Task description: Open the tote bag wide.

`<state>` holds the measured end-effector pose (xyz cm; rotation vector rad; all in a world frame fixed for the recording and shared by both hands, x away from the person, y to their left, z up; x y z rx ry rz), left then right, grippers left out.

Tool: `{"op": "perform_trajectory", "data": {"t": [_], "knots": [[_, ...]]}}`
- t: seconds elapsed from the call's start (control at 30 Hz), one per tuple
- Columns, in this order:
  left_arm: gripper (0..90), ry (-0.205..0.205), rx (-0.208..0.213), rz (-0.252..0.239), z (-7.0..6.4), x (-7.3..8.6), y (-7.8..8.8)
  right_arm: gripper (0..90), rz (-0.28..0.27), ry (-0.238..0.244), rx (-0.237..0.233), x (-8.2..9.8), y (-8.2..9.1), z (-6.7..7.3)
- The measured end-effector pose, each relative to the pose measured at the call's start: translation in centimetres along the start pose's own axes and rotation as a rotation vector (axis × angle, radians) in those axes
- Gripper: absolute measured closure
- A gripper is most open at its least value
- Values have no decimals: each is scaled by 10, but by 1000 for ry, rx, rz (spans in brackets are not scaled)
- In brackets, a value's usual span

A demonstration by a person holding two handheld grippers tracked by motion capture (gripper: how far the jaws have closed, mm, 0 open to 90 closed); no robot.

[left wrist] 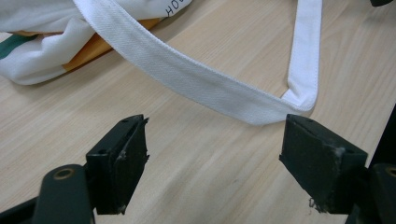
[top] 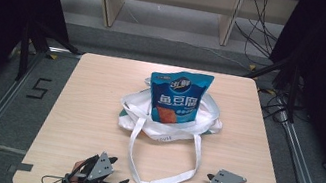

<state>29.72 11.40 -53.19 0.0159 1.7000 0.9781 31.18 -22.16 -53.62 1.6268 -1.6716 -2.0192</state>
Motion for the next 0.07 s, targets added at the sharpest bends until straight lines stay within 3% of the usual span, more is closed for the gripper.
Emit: {"op": "perform_trajectory", "data": {"t": [0.03,0.07], "knots": [[218,0,11,3,0,0,0,307,1,-2,0,0,0,0],[215,-10,-6,16,1,1,-1,307,3,-6,-2,0,0,0]]}}
Point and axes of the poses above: each handheld gripper's, and its own axes: y roughly backward along the jaws, x roughly out of its underside, z roughly to its left, the point moved 5 cm from there along -y, roughly forward along the jaws, and after that the axes turned 7 degrees about x, right-handed, at the moved point
